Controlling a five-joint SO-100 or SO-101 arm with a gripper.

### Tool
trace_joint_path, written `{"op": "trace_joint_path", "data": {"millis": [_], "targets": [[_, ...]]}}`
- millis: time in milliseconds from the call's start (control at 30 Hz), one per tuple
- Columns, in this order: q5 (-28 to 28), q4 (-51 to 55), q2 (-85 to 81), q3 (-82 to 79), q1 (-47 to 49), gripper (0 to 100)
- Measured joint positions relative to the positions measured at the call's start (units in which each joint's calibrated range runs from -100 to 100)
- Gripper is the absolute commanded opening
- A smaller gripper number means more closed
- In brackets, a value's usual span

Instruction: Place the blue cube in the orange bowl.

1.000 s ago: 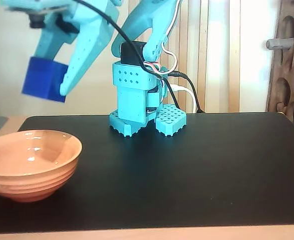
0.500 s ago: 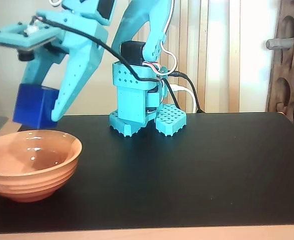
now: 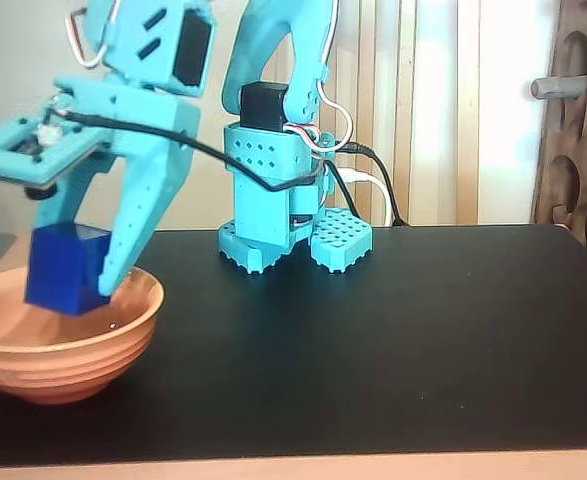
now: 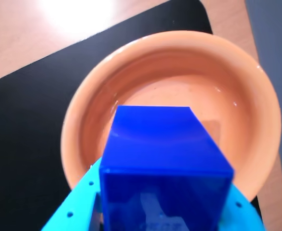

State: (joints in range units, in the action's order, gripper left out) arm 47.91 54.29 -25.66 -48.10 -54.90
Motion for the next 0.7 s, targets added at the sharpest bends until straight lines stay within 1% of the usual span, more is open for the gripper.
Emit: {"op": "trace_joint_path", "data": {"millis": [433,700], "targets": [[-0.7,-2.9,5.5,0.2,-3.6,13],[-0.7,-5.8,8.9,0.8,-3.4,13]]}}
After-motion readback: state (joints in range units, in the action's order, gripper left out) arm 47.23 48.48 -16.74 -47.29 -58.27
